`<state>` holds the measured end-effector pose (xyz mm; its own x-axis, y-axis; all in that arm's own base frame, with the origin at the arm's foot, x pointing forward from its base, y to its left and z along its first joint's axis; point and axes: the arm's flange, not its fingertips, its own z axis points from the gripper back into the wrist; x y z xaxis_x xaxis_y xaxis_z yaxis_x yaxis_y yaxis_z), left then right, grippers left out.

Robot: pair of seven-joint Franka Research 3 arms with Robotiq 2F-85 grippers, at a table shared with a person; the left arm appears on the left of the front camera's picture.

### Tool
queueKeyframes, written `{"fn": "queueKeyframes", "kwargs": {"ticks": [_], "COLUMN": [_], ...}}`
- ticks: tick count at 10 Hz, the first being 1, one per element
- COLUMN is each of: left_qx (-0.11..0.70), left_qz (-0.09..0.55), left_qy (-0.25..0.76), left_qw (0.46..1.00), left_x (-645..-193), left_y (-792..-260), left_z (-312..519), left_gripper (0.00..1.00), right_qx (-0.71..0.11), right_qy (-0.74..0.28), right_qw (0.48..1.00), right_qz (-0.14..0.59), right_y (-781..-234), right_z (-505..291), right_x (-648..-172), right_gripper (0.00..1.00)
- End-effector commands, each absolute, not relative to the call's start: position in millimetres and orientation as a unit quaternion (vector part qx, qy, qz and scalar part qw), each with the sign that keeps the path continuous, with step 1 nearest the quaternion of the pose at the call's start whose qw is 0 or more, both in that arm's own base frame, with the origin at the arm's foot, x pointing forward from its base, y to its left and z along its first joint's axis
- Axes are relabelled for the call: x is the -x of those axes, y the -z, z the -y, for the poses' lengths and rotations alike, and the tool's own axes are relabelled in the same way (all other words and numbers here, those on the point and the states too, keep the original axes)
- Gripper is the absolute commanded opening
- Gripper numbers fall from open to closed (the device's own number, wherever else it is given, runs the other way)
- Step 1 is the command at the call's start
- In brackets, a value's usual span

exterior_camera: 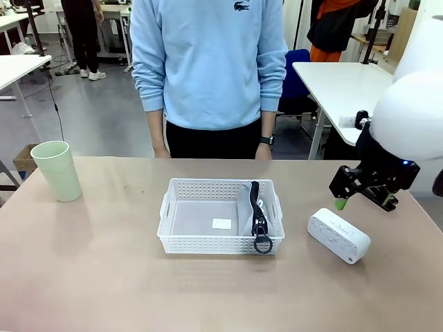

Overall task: Efficiently arrange items inside the basket to fit them all.
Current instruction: Pick up the Digital clock and place it inside the Organizing basket.

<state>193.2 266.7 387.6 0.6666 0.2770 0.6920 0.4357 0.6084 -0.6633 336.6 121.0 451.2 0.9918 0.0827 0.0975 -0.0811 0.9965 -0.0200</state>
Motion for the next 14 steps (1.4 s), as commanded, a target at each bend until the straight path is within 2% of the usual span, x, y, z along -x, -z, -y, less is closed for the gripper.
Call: {"fn": "queueKeyframes", "kwargs": {"ticks": [1, 4, 6, 8, 12, 14], "left_qx": [0.44, 0.44, 0.44, 0.44, 0.44, 0.44], "left_qz": [0.419, 0.419, 0.419, 0.419, 0.419, 0.419], "left_qy": [0.055, 0.055, 0.055, 0.055, 0.055, 0.055], "left_qw": [0.792, 0.792, 0.792, 0.792, 0.792, 0.792], "left_x": [-193, -193, -193, -193, -193, -193], "left_y": [-390, -390, -390, -390, -390, -390], "left_z": [-267, -267, -267, -267, -267, -267], "left_gripper": [1.0, 1.0, 1.0, 1.0, 1.0, 1.0], "right_qx": [0.007, 0.002, -0.005, -0.002, -0.007, 0.008], "right_qy": [-0.022, -0.059, -0.208, -0.272, -0.297, -0.3], "right_qw": [0.999, 0.998, 0.978, 0.962, 0.955, 0.954], "right_qz": [0.045, 0.038, -0.002, -0.005, 0.004, 0.001], "right_y": [-454, -454, -447, -445, -436, -414], "right_z": [-119, -117, -113, -114, -117, -117], "right_x": [-347, -349, -355, -354, -356, -363], "right_gripper": [1.0, 1.0, 1.0, 1.0, 1.0, 1.0]}}
